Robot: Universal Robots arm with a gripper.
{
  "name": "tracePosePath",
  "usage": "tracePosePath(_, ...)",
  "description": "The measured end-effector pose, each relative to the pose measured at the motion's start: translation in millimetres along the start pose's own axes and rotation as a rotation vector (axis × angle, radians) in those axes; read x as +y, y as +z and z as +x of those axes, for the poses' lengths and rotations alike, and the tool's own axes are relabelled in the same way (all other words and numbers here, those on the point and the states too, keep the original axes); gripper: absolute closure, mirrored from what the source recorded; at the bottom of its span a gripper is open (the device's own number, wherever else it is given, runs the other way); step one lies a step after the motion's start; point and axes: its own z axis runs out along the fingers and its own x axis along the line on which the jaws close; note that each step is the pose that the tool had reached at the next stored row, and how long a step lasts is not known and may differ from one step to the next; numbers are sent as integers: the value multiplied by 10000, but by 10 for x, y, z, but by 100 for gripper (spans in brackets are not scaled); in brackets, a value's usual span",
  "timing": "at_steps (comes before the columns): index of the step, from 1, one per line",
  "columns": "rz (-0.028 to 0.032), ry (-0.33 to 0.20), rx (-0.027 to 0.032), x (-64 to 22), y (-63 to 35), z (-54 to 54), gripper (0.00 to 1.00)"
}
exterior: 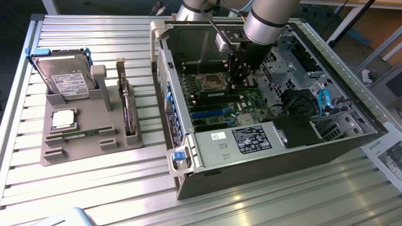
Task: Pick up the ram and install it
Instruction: 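Insert the ram into the slot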
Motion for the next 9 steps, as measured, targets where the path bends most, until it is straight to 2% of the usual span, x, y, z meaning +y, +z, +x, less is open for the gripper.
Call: tracePosePath(9,0,0,1,44,1,1,88)
